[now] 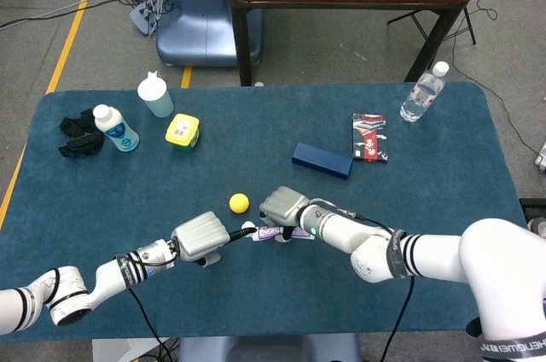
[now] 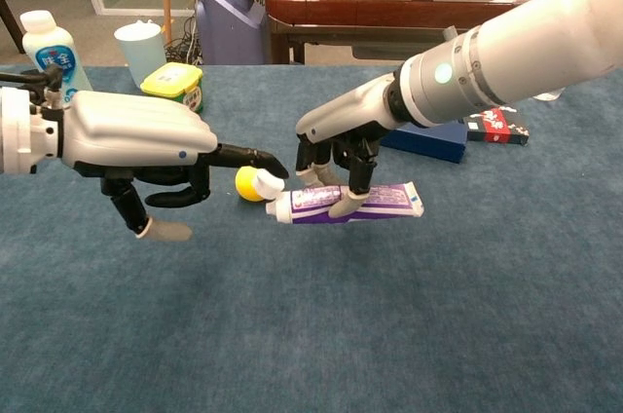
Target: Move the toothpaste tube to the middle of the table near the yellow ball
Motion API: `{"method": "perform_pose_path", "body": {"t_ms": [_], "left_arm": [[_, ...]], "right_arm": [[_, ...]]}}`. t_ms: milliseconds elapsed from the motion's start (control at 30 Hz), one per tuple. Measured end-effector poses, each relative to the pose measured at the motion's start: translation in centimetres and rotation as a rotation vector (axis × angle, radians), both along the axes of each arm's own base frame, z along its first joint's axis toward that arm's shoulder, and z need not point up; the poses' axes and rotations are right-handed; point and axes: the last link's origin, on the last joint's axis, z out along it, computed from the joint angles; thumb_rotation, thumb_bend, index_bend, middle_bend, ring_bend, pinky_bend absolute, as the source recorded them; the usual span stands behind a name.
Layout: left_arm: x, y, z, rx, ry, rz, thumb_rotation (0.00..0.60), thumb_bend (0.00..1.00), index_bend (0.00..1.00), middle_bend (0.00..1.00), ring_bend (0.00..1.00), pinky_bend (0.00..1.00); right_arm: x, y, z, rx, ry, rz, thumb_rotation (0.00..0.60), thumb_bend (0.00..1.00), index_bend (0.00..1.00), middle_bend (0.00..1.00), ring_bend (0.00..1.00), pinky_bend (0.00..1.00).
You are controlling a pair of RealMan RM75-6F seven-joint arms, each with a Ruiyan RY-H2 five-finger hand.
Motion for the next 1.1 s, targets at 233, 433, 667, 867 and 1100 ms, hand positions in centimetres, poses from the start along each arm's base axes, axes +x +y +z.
{"method": "perform_pose_path", "body": {"t_ms": [233,433,667,867,1100], "left_arm": [[-1.4,0.4,0.6,0.019,0.031,0.037,0.6,0.32,0.04,0.83,0.86,0.84],[-2.1,0.0,0.9,0.013,0.041,0.064,0.6,0.32,0.04,0.83,0.86,0.84],[-1.9,-0.1,1.1,0.025,0.027,0.072,0.6,0.32,0.04,0.83,0.86,0.84],[-2.1,-0.1,1.3,0.027,0.011,0.101,0.6,0.32,0.04,0.82,0.86,0.84],[-3.2,0.0,2.7,0.074,-0.043,0.185,0.6,0.32,0.04,0.74,0.75,0.82]], "right_arm": [[-0.6,0.0,0.3,-0.009,-0.012,-0.011,0.6,0.97,0.96,0.85,0.78,0.49],[-0.6,-0.1,0.7,-0.022,-0.04,-0.015,0.6,0.97,0.96,0.85,0.79,0.49],[-0.4,-0.4,1.2,-0.041,-0.081,-0.03,0.6,0.97,0.97,0.85,0.79,0.49],[-0.3,-0.4,1.2,-0.05,-0.126,-0.05,0.6,0.97,0.97,0.85,0.79,0.49],[-1.1,-0.5,1.7,-0.069,-0.178,-0.091,0.6,0.97,0.97,0.85,0.79,0.49]]}}
